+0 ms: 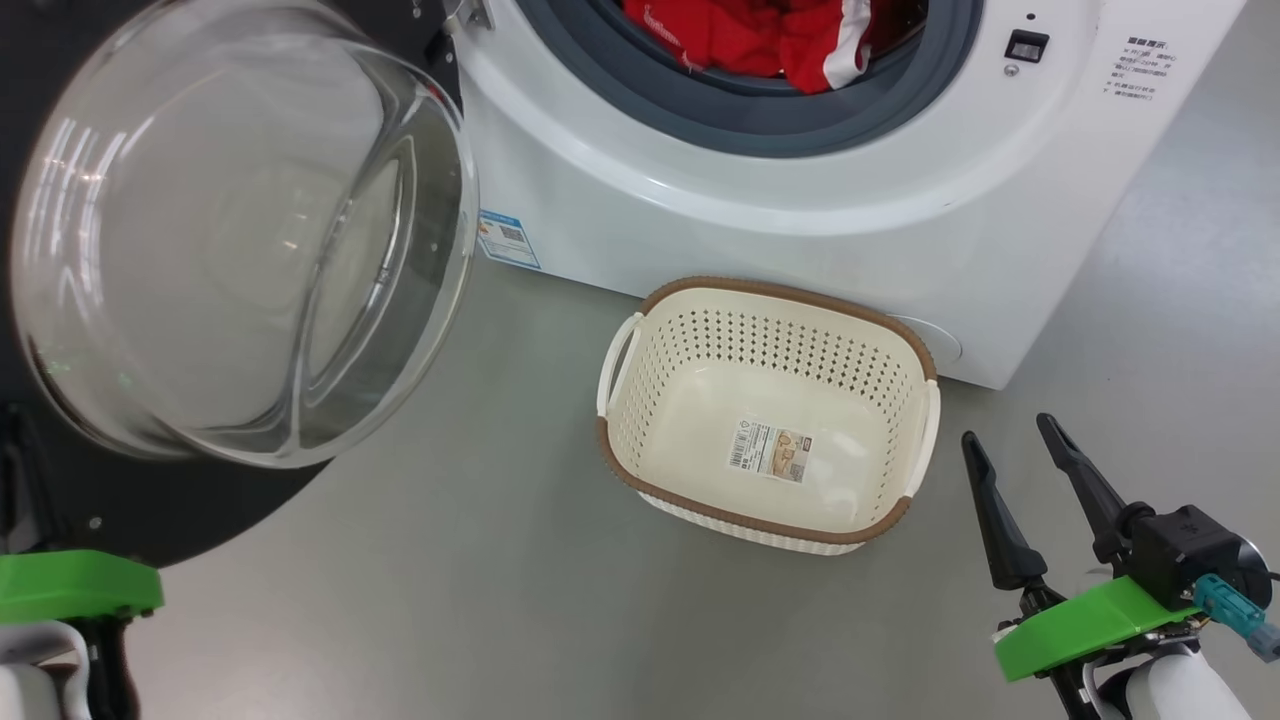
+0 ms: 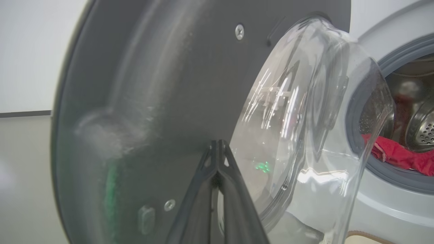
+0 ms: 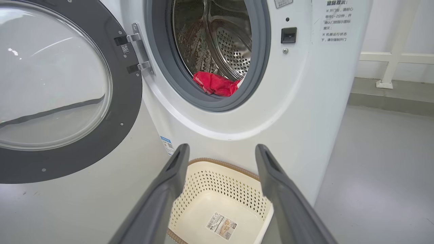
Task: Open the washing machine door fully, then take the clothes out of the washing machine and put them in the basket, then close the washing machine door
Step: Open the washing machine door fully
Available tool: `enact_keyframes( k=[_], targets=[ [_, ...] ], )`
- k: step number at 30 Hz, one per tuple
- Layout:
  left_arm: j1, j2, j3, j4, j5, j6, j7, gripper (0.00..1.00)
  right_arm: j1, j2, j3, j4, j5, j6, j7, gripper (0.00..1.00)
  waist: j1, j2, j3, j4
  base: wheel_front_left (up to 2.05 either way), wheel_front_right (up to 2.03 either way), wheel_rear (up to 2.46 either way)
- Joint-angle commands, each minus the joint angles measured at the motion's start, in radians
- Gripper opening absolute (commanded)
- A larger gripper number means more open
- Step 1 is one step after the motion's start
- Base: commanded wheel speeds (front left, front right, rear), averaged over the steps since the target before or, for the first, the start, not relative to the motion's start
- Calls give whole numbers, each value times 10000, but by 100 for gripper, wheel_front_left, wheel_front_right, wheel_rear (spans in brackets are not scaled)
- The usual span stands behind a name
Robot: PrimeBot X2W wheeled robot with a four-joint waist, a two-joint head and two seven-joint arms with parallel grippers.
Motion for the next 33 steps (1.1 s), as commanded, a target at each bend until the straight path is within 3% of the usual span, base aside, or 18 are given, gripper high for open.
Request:
enact_keyframes(
  k=[1,18,27,33],
  targets=[
    [-390,674,535,-58,117,30,-90,0,-268,-113,190,-264,-126,63,-65,100,0,0,63,-49,0,0,0],
    [-1545,1870,1743,1876,817,-32,-90,0,-511,-204,288,-314,-177,63,-65,100,0,0,471,-420,0,0,0],
    [-1848,2111,1962,2464,950,-95,-90,0,-524,-173,321,-294,-182,63,-65,100,0,0,453,-535,0,0,0],
    [-1944,1942,2084,2657,711,-150,-90,0,-445,-143,285,-261,-192,63,-65,100,0,0,277,-478,0,0,0]
  ],
)
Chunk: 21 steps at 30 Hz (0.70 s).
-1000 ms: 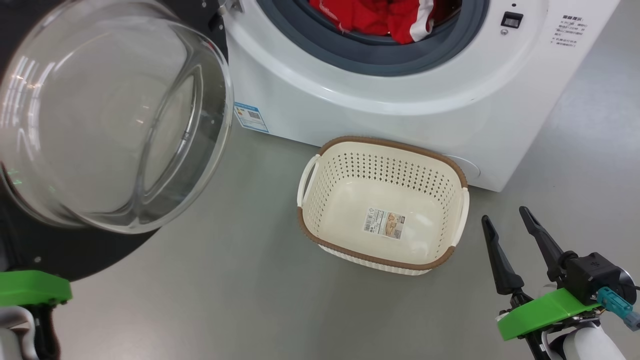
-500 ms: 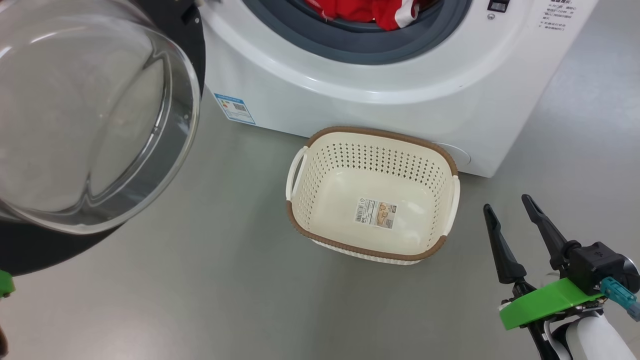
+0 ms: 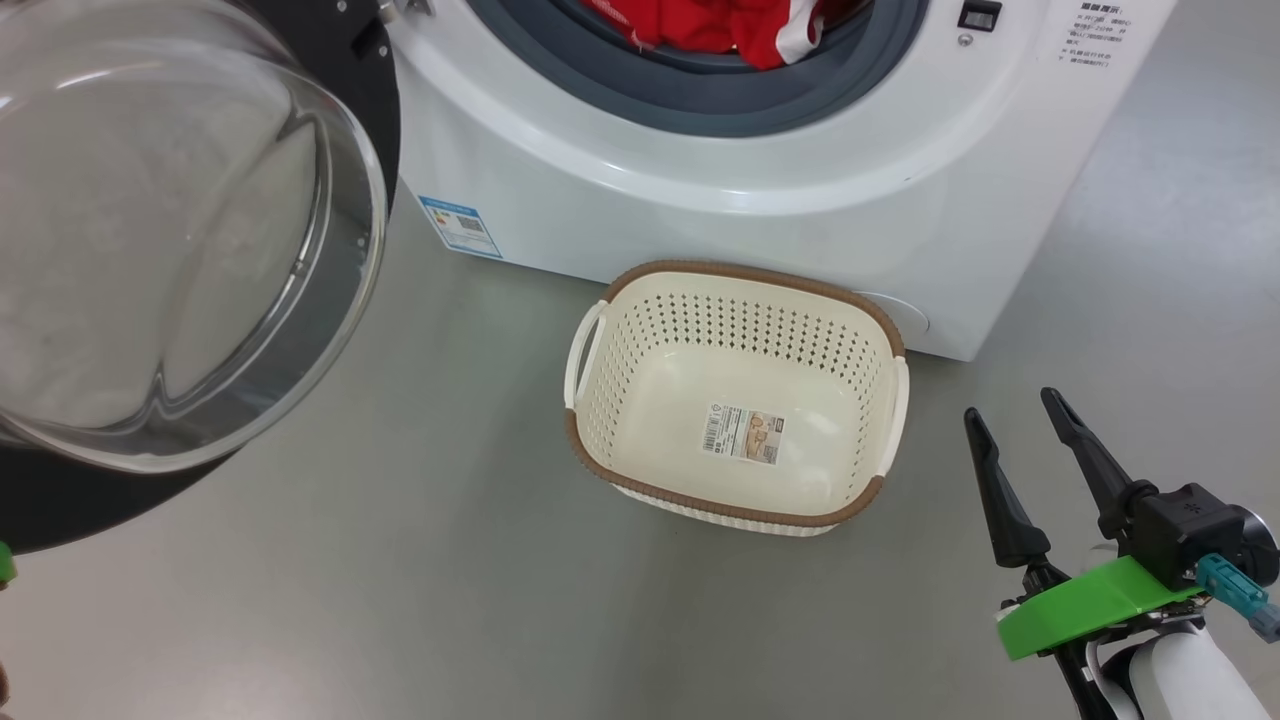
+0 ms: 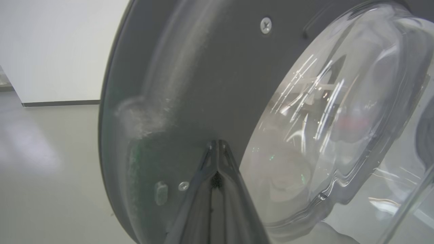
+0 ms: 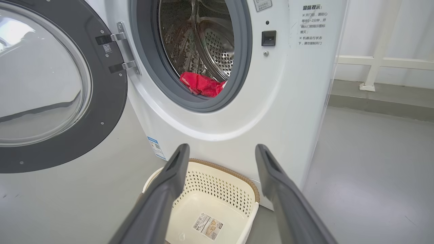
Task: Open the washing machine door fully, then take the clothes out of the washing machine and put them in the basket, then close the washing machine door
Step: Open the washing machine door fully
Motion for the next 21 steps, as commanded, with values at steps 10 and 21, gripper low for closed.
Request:
enact_keyframes(
  k=[10,21],
  targets=[
    [683,236,-596,-860,-923,-52,-51,34,4,91,272,-94,-34,63,-65,100,0,0,-555,25,0,0,0],
    [2246,-144,-2175,-2558,-1993,-54,-51,100,129,115,111,-61,-25,63,-65,100,0,0,-1020,-100,0,0,0]
  ],
)
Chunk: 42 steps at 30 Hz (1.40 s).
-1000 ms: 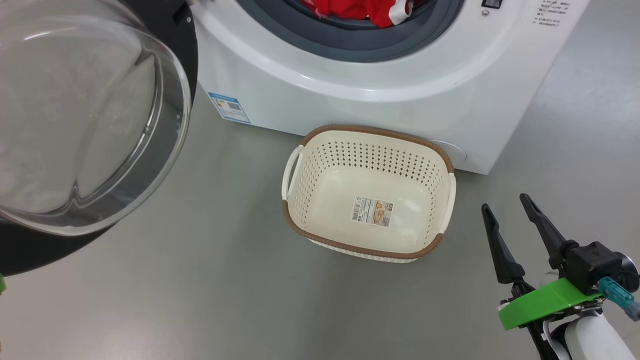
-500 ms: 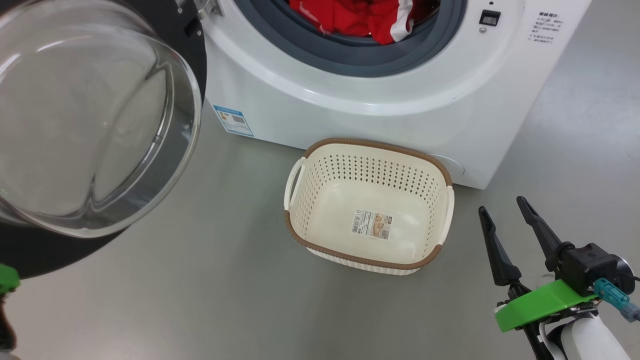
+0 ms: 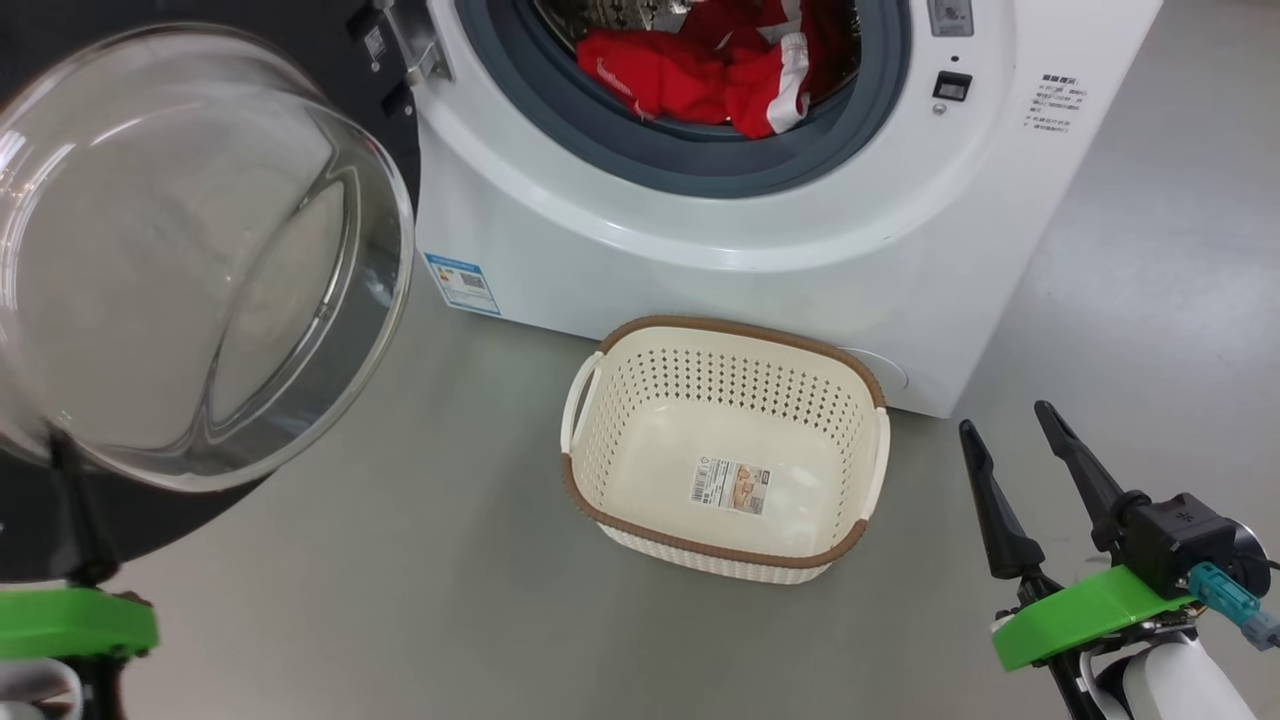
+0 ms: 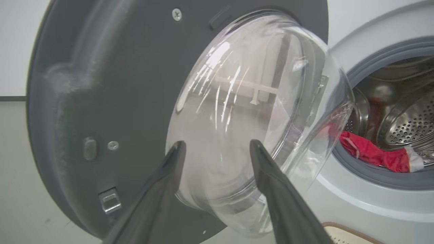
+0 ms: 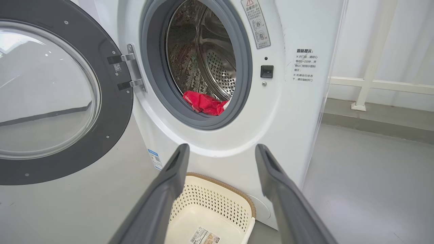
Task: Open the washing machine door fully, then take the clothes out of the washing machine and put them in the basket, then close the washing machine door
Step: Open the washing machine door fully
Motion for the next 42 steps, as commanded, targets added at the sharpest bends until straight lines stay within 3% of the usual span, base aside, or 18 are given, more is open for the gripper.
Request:
enact_keyframes(
  k=[1,13,30,42],
  targets=[
    [265,244,-6,-653,-3,-52,-49,100,78,-31,138,-235,-25,63,-65,100,0,0,-98,-87,0,0,0],
    [1359,-236,-1402,-2533,429,-53,-49,100,214,16,-115,-359,37,63,-65,100,0,0,-243,-641,0,0,0],
    [1772,-129,-3208,-4057,223,-53,-49,100,190,111,-559,-642,29,63,-65,100,0,0,-27,-1993,0,0,0],
    [1903,57,-3697,-4353,-50,-53,-49,100,301,220,-884,-815,45,63,-65,100,0,0,45,-2805,0,0,0]
  ],
)
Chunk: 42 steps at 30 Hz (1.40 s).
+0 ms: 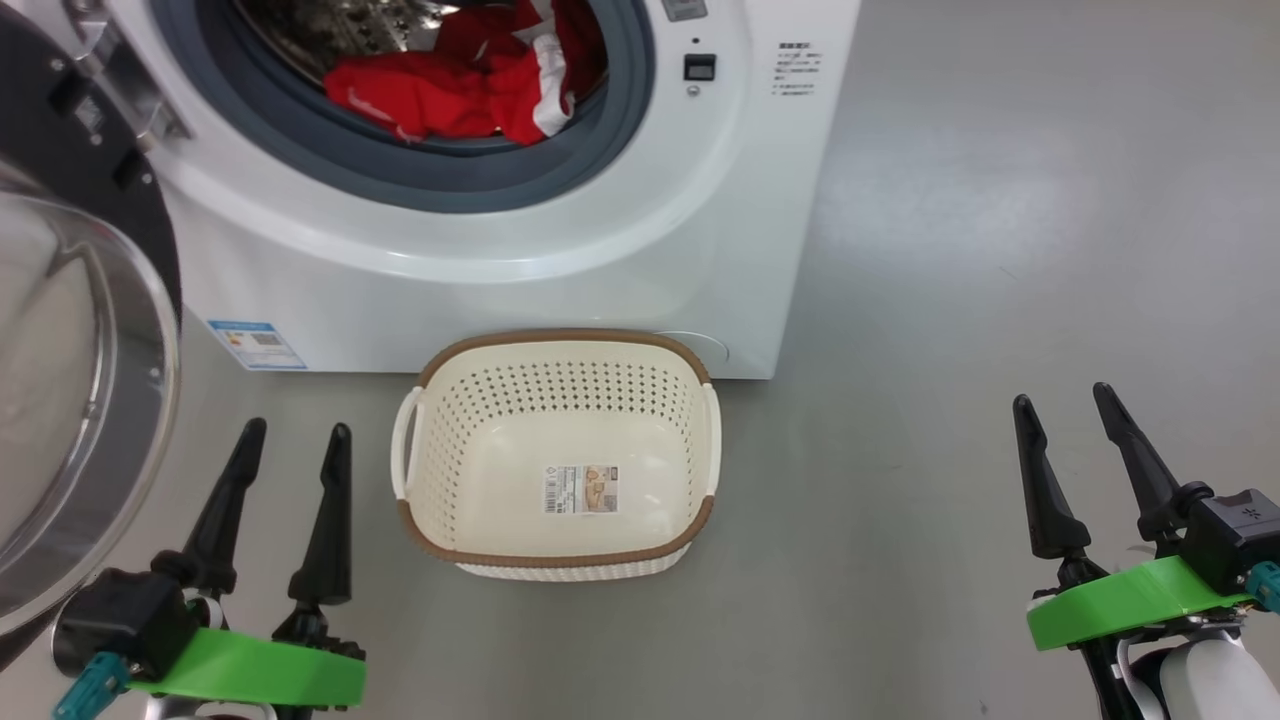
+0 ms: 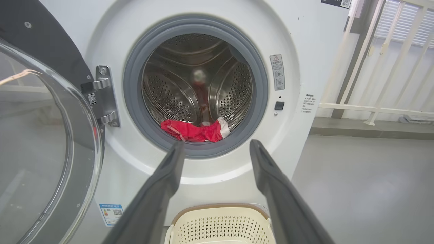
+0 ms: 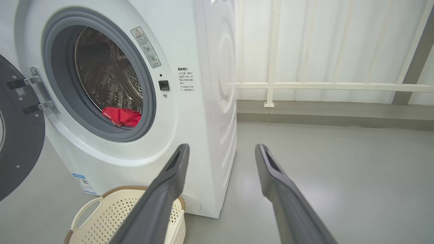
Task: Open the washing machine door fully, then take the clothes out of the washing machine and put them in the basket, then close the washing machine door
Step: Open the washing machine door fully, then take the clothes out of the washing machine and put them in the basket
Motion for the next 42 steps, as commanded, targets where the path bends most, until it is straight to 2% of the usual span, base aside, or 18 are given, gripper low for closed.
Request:
enact_keyframes(
  k=[1,14,42],
  targets=[
    [82,262,233,-349,-72,-55,-49,100,128,-82,107,-307,46,63,-65,100,0,0,-22,-209,0,0,0],
    [371,335,65,-566,-343,-55,-49,100,490,-21,-192,-426,89,63,-65,100,0,0,-198,-522,0,0,0],
    [372,568,-155,-385,-798,-56,-49,100,608,37,-217,-493,14,63,-65,100,0,0,-218,-482,6,-7,1]
  ],
)
